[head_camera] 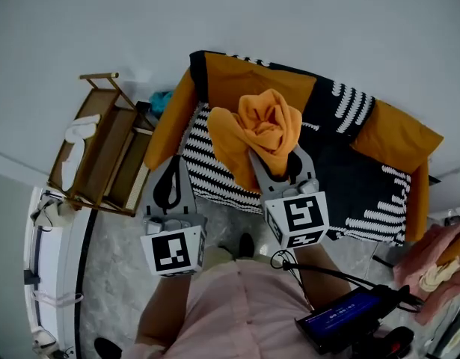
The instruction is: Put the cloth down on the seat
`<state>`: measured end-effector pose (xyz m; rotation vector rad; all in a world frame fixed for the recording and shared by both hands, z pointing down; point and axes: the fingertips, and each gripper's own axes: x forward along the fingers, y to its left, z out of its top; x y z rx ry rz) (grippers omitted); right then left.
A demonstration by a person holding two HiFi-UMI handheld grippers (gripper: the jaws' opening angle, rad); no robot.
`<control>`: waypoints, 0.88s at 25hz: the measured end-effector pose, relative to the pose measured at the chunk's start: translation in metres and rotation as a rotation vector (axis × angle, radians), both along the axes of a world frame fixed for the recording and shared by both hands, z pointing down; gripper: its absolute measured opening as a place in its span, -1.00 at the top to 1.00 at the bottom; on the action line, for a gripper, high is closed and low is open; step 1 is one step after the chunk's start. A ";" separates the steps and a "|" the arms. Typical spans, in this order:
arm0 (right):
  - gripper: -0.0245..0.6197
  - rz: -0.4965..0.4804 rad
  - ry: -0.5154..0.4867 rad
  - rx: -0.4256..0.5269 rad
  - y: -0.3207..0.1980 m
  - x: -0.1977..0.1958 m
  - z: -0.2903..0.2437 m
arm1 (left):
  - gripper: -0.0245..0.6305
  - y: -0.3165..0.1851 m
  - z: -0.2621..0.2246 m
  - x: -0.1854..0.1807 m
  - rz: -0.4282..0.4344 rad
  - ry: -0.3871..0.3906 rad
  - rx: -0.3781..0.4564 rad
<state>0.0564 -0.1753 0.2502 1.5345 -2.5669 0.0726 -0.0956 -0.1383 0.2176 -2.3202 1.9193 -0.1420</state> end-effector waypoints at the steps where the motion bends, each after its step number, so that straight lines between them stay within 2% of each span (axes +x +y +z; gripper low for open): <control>1: 0.33 -0.003 0.001 0.005 -0.007 -0.001 -0.002 | 0.89 -0.007 -0.002 -0.002 -0.004 0.001 0.005; 10: 0.33 -0.012 0.016 -0.003 -0.063 -0.020 0.003 | 0.89 -0.064 0.003 -0.023 -0.023 0.018 0.001; 18: 0.33 -0.004 0.043 -0.078 -0.120 -0.054 0.037 | 0.89 -0.128 0.037 -0.056 -0.003 0.047 -0.070; 22: 0.33 -0.005 0.057 -0.122 -0.154 -0.075 0.060 | 0.89 -0.168 0.061 -0.077 0.004 0.031 -0.119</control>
